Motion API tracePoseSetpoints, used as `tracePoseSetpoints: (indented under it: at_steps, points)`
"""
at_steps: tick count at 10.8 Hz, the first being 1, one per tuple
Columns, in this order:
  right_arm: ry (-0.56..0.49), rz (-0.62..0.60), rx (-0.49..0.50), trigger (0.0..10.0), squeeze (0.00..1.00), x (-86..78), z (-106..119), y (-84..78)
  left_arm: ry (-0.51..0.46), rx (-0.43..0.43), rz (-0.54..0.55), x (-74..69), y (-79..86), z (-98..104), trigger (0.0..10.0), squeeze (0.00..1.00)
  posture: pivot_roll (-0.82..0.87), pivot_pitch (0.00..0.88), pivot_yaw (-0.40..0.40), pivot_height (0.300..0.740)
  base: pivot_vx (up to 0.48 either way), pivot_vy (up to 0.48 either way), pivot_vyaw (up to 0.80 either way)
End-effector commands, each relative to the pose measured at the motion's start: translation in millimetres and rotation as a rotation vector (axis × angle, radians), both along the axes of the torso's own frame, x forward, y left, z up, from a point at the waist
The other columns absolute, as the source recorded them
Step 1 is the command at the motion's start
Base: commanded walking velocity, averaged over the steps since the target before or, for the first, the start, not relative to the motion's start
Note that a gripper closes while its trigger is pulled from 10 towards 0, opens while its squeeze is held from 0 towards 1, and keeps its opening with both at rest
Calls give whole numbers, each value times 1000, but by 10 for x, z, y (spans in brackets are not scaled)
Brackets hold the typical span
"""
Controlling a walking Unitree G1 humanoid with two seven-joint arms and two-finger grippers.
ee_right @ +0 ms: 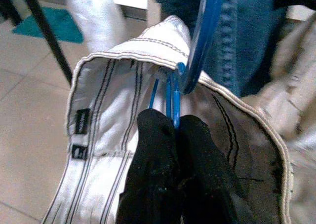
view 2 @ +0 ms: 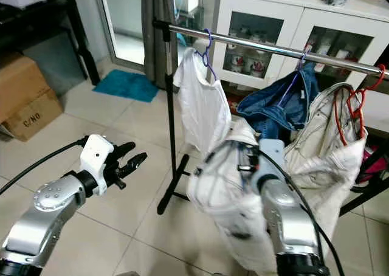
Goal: Hang hanger
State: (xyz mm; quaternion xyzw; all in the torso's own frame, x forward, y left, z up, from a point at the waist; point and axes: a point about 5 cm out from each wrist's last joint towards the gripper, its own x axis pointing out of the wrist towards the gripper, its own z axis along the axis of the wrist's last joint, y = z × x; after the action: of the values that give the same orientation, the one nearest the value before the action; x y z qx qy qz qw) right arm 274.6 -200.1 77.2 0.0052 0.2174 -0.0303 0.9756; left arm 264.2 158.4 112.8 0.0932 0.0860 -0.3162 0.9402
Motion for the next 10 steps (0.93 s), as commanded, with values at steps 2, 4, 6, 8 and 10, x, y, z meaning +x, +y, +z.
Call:
tracePoseSetpoints:
  at_steps: [2, 4, 6, 8, 10]
  points:
    - [-72, -62, -38, 10000, 0, -32, 147, -222, -11, 5, -34, 5, 43, 71, 10000, 0, -41, 24, -4, 740, 0, 0, 0]
    - [-62, -108, -60, 10000, 0, -101, 131, -325, -6, 10, -45, -8, 78, 79, 10000, 0, -40, 27, 2, 740, 0, 0, 0]
    - [-31, -40, -22, 10000, 0, -154, 95, -197, 9, 24, -60, -45, 108, 72, 10000, 0, -32, 51, 7, 740, 0, 0, 0]
    - [9, 135, 27, 10000, 0, -176, 57, 81, 20, 33, -68, -74, 136, 75, 10000, 0, -23, 79, 13, 740, 0, 0, 0]
    - [14, 219, 42, 10000, 0, -142, 63, 247, 23, 38, -68, -87, 155, 95, 10000, 0, -11, 99, 10, 740, 0, 0, 0]
